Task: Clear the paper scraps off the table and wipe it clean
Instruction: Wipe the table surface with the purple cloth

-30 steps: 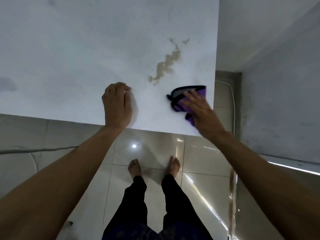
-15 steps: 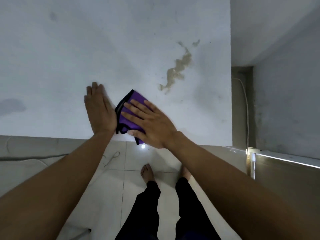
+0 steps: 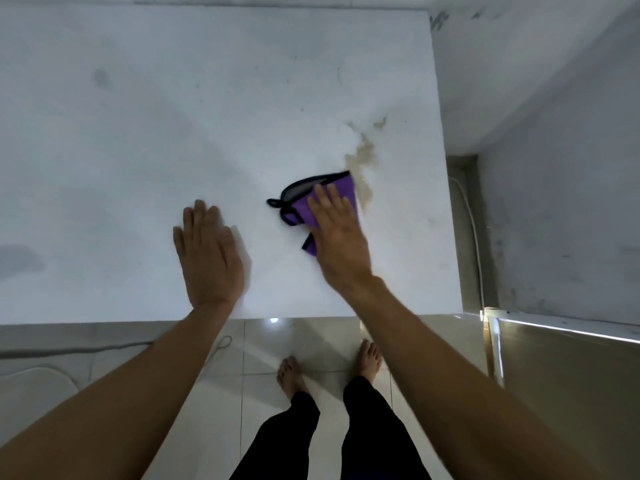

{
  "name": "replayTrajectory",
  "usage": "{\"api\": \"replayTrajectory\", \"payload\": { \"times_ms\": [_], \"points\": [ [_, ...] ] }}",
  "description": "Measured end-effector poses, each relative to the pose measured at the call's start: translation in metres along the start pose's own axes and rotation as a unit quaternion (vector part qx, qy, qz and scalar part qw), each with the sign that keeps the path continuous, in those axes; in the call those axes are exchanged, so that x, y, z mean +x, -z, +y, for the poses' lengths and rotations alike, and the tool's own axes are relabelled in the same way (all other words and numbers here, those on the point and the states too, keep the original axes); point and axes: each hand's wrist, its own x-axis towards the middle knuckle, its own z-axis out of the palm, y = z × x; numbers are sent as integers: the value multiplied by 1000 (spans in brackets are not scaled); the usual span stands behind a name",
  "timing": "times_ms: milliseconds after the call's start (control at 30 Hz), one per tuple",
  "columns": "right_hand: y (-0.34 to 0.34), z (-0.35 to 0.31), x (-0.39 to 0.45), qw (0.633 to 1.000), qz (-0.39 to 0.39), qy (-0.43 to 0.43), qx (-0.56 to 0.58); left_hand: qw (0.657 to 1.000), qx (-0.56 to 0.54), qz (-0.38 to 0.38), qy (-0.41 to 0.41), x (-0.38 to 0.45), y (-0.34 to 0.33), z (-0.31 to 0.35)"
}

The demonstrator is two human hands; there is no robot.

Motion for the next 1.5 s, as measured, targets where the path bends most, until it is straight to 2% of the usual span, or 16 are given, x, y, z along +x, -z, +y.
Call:
{"api": "replayTrajectory", "payload": {
  "times_ms": [100,167,367,500,633,733,900,1067,1500],
  "points": [
    [-11,-27,-7,987,-86,137,-9,1000,4,4,-10,1,-3,-5],
    [-11,-17,-4,978,-118,170,-40,1000,6,7,-13,1,-4,-7],
    [16,54,7,992,-90,91,-21,996,-8,87,14,21,-7,29],
    [34,75,-4,996,-61,65,23,995,-38,70,-63,46,-24,74],
    [34,50,-9,997,-13,37,61,990,-62,51,-116,70,-50,90],
    [26,39,-25,992,-75,92,36,989,-73,20,-124,72,-55,90],
    [40,73,-31,997,-63,38,39,980,-48,-27,-190,61,-48,105],
    [55,99,-41,999,-14,-41,24,980,-53,-48,-184,58,-43,115],
    [70,130,-38,993,40,-106,-9,978,-69,-65,-184,61,-43,115]
  ]
}}
